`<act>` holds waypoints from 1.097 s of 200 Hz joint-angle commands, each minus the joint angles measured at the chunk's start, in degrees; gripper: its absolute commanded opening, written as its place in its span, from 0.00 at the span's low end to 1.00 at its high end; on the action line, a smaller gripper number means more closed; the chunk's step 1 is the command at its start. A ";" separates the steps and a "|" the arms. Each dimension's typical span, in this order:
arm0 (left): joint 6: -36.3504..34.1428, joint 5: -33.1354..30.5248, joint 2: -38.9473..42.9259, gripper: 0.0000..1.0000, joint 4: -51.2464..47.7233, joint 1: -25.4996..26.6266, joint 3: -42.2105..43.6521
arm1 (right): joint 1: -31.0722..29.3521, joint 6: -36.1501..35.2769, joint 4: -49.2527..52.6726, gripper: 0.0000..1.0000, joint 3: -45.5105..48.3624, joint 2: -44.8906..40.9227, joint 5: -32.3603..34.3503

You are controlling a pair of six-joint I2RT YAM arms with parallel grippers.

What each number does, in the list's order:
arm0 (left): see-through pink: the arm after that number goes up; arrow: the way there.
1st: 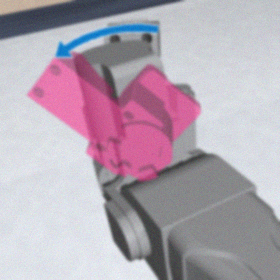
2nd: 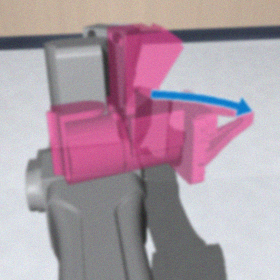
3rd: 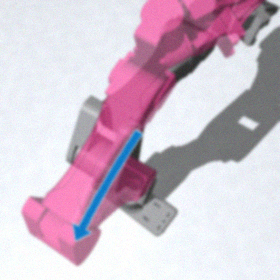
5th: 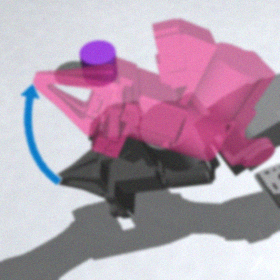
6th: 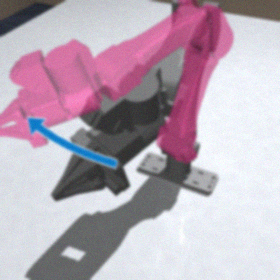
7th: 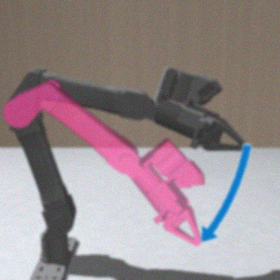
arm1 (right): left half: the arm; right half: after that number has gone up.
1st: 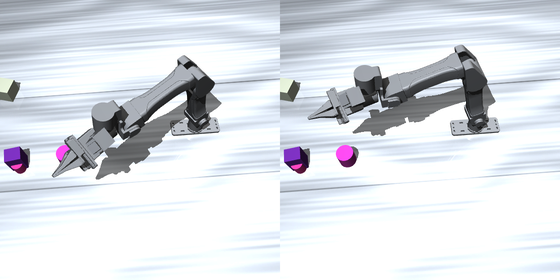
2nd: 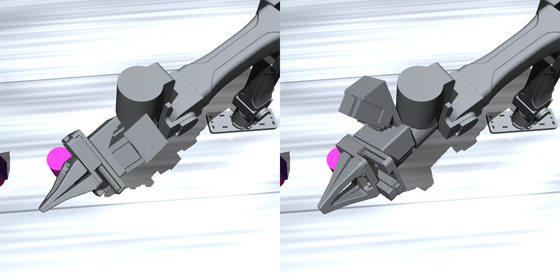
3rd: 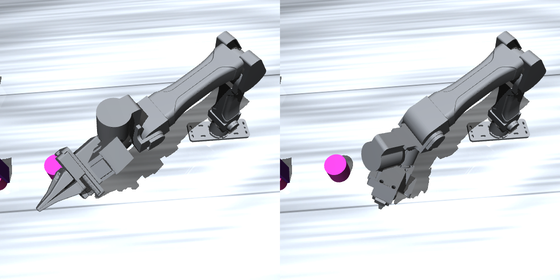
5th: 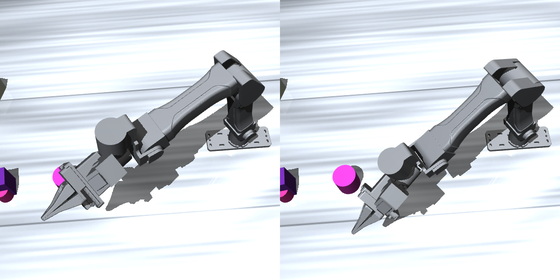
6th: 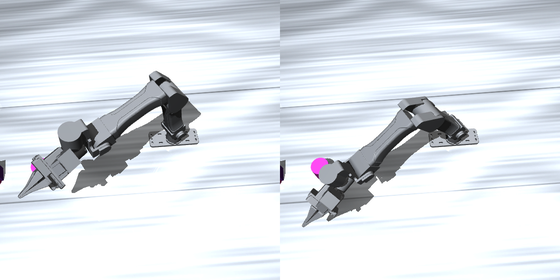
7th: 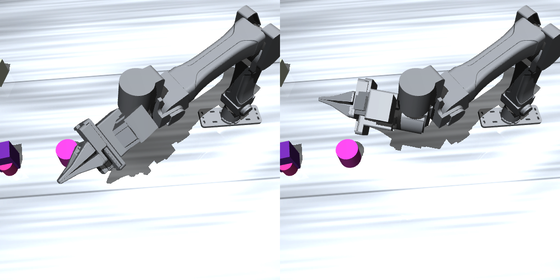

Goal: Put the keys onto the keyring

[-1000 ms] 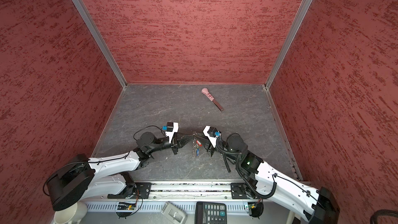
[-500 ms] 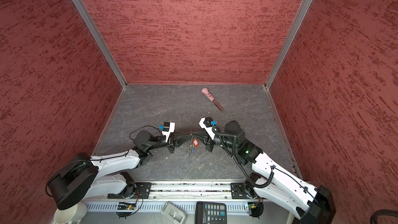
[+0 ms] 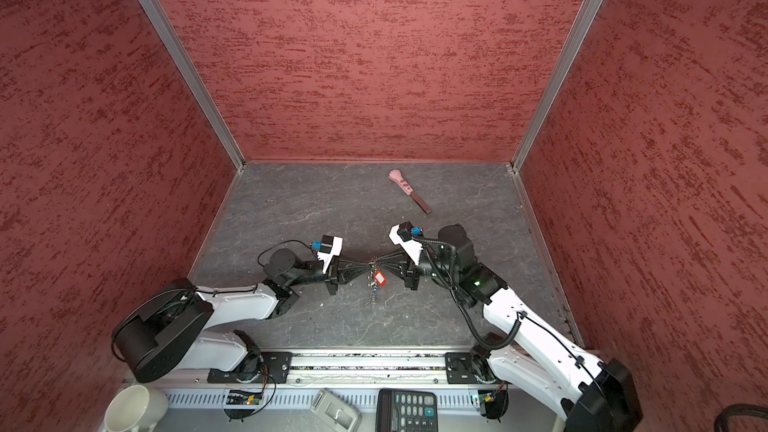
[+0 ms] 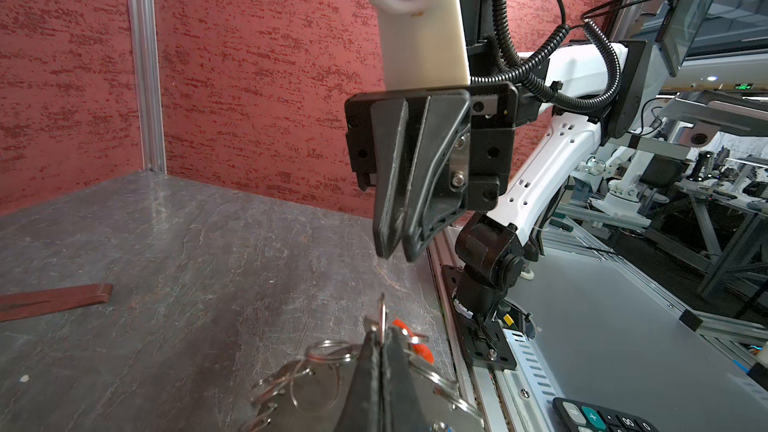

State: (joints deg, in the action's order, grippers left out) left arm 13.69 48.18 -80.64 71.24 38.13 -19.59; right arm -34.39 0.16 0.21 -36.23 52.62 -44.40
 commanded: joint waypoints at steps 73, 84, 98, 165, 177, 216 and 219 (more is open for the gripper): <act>2.12 5.71 -2.03 0.00 7.05 -2.20 -2.85 | 0.52 -1.29 -3.10 0.15 1.18 3.10 -4.68; 2.19 5.92 -2.07 0.00 7.25 -2.27 -2.90 | 0.63 -1.18 -3.48 0.15 1.11 3.43 -5.26; 2.15 6.04 -2.05 0.00 7.25 -2.27 -2.98 | 0.63 -0.88 -4.20 0.14 1.19 3.80 -6.41; 2.82 6.31 -2.22 0.00 8.11 -2.27 -3.17 | 0.56 -0.97 -4.44 0.08 0.58 5.36 -7.69; 2.92 6.30 -2.16 0.00 8.21 -2.27 -3.17 | 0.57 -1.05 -4.35 0.07 0.46 5.56 -7.69; 1.97 6.39 -2.53 0.00 6.17 -2.18 -3.52 | 0.55 -1.91 -2.02 0.00 -1.07 5.99 -6.19; 1.57 6.32 -2.42 0.00 5.66 -2.23 -3.48 | 0.55 -2.19 -1.52 0.00 -1.28 6.12 -5.96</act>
State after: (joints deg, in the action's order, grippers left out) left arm 16.25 54.15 -83.22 75.83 36.16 -21.30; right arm -34.02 -0.69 -3.11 -35.42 58.15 -49.98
